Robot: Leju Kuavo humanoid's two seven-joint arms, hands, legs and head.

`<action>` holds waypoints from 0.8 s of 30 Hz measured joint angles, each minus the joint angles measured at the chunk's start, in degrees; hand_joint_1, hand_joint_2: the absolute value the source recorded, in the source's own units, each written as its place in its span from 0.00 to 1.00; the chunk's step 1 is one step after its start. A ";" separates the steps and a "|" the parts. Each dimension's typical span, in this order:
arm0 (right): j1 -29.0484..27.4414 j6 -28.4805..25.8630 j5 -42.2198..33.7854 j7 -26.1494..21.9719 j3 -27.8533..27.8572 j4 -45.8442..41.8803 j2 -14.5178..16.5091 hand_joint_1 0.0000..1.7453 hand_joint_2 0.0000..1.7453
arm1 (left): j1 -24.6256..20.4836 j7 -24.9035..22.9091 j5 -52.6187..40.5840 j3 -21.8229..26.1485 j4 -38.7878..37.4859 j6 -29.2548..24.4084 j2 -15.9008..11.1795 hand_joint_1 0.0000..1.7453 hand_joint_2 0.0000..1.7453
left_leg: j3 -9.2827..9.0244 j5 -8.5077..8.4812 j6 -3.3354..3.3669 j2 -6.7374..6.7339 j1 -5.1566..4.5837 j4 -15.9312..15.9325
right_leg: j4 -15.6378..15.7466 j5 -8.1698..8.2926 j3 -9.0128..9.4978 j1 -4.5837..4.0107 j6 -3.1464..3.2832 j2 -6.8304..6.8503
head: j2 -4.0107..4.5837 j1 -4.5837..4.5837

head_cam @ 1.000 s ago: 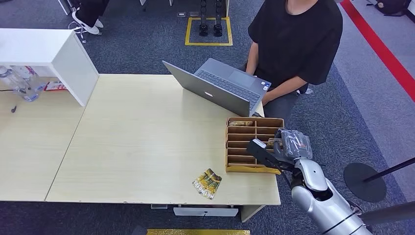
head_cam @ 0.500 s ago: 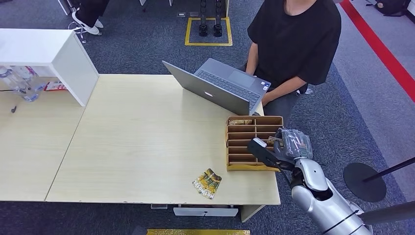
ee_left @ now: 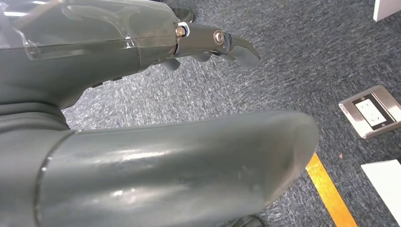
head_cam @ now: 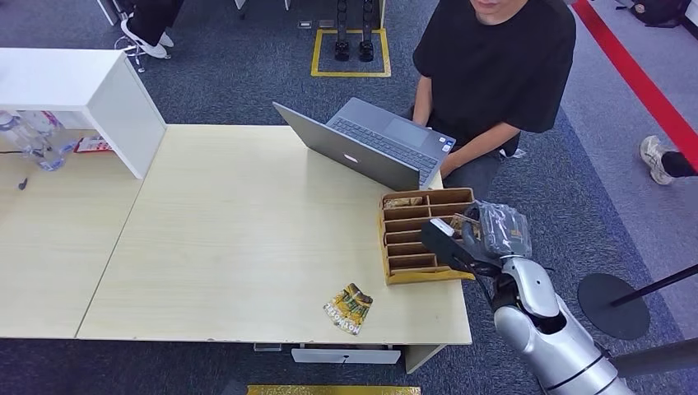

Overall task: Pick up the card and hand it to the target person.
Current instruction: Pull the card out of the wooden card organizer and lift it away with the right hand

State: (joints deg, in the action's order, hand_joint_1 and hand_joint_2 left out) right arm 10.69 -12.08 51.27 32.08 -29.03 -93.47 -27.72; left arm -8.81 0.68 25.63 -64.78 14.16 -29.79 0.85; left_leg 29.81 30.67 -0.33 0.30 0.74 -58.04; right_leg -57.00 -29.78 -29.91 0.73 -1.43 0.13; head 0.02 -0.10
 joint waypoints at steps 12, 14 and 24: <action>0.36 -0.84 2.03 1.54 3.23 -6.72 -2.20 0.84 1.00 | 0.21 0.15 0.01 0.02 0.00 -0.07 0.00 0.00 0.00 | 0.00 0.00 0.00 0.00 -0.01 -0.01 | 0.00 0.00 0.00 0.01 0.00 0.00 | 0.00 0.00; 0.61 -0.70 2.12 1.76 3.86 -7.71 -2.67 0.85 1.00 | 0.21 0.15 -0.01 0.02 0.00 -0.05 0.00 0.00 0.00 | 0.01 0.00 0.00 0.00 -0.01 -0.01 | 0.00 0.00 0.00 0.01 0.00 0.00 | 0.00 -0.01; 3.01 -0.79 3.18 1.88 6.01 -9.78 -4.30 0.89 1.00 | 0.14 -0.24 -0.91 0.02 0.00 0.15 0.00 0.00 0.00 | -0.01 0.00 0.00 0.00 -0.01 -0.01 | 0.00 0.00 0.00 0.01 0.00 0.00 | 0.00 -0.01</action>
State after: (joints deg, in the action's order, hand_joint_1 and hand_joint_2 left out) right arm 13.70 -12.87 54.46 33.95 -23.02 -103.25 -32.02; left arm -8.68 0.45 24.73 -64.76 14.16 -29.64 0.85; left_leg 29.80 30.67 -0.32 0.30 0.73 -58.05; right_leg -57.00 -29.78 -29.90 0.73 -1.43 0.13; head 0.02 -0.11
